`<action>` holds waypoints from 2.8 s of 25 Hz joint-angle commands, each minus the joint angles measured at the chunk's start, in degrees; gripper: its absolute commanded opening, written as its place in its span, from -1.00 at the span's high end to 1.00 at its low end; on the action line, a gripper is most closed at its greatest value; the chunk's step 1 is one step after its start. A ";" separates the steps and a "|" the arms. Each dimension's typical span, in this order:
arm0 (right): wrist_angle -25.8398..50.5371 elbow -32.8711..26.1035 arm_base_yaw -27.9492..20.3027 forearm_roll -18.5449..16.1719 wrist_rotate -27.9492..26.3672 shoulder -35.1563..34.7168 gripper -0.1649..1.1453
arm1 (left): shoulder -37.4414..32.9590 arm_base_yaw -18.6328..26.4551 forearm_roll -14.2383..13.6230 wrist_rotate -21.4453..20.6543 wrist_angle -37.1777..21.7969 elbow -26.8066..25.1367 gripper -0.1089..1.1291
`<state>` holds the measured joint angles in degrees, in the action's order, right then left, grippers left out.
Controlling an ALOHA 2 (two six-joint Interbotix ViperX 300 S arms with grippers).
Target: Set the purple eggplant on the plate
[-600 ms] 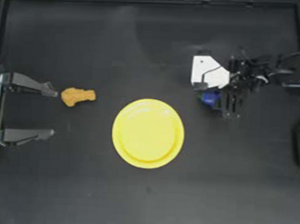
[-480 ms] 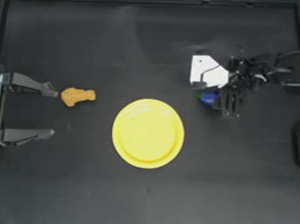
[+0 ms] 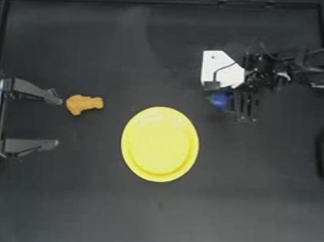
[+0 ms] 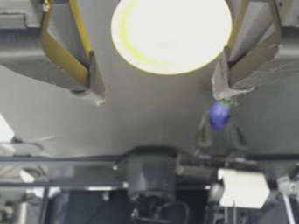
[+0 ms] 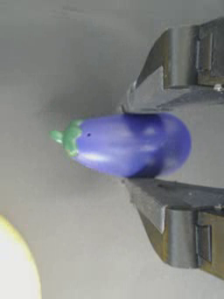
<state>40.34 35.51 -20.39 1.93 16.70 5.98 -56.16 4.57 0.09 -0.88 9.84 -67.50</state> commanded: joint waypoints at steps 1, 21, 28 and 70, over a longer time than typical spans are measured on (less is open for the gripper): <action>0.44 -4.92 2.99 1.23 0.09 1.67 0.71 | 1.23 0.26 0.00 0.09 0.26 1.41 -0.84; -2.29 -20.21 14.33 2.72 0.35 -15.47 0.71 | 1.58 0.35 0.09 0.09 0.26 1.32 -0.84; -3.25 -20.83 14.33 2.29 0.35 -18.63 0.71 | 1.49 0.44 0.09 0.00 0.26 1.14 -0.84; -15.64 -10.11 9.40 4.66 3.69 -0.09 -0.64 | 1.67 1.67 0.00 0.09 -3.60 1.67 -0.84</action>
<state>26.81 24.35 -11.07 6.59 20.30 2.29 -55.81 6.06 0.09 -0.88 6.42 -67.32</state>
